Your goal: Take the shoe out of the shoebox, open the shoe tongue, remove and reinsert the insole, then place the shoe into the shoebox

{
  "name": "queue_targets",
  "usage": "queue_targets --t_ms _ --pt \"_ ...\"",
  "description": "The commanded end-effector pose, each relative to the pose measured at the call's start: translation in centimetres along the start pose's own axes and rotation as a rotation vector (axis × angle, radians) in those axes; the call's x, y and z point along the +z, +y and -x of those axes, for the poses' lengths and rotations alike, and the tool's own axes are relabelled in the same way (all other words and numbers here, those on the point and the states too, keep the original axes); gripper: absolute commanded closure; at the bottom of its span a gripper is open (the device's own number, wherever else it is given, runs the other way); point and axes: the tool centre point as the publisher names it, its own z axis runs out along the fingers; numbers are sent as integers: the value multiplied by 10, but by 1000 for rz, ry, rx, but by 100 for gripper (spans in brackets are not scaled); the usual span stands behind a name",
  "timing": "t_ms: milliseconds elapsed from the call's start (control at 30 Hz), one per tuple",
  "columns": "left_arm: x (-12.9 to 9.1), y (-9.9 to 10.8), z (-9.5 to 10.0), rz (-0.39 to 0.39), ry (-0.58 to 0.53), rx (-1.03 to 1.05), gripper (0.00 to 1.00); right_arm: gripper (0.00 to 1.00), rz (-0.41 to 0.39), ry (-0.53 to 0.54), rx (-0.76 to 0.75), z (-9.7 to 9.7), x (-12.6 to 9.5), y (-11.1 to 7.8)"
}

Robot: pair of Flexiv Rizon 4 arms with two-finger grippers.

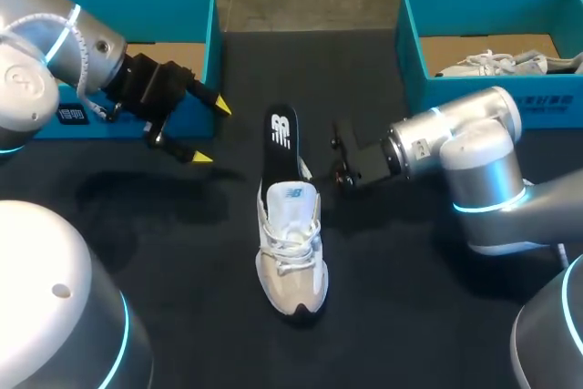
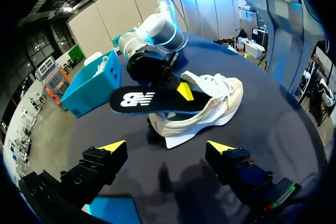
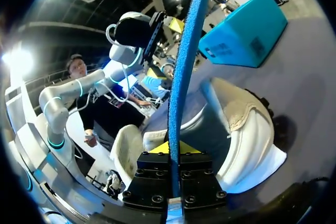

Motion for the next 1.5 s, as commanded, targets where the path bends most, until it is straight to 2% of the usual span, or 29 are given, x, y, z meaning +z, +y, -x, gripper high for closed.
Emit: queue_targets --t_ms 33,133,200,267,433,667,733,767,800,1033,1333,1500 --pt "0 0 0 3 2 0 0 100 -2 -2 6 0 5 -6" --pt "0 0 0 3 2 0 0 99 -3 -10 -17 -1 2 1" --pt "0 0 0 3 2 0 0 83 -9 -13 -36 -2 1 7" --pt "0 0 0 3 2 0 0 76 -15 -18 -54 -4 0 14" --pt "0 0 0 3 2 0 0 75 -29 -23 -87 -6 -2 27" --pt "0 0 0 3 2 0 0 77 -53 -6 -103 -1 -2 37" --pt "0 0 0 3 2 0 0 85 -69 6 -89 2 -1 37" --pt "0 0 0 3 2 0 0 97 -89 8 -73 4 0 36" --pt "0 0 0 3 2 0 0 100 -99 8 -65 4 0 35" --pt "0 0 0 3 2 0 0 100 -113 14 -25 6 3 22" --pt "0 0 0 3 2 0 0 100 -120 8 30 -2 9 5" --pt "0 0 0 3 2 0 0 100 -112 -2 31 -5 9 6"
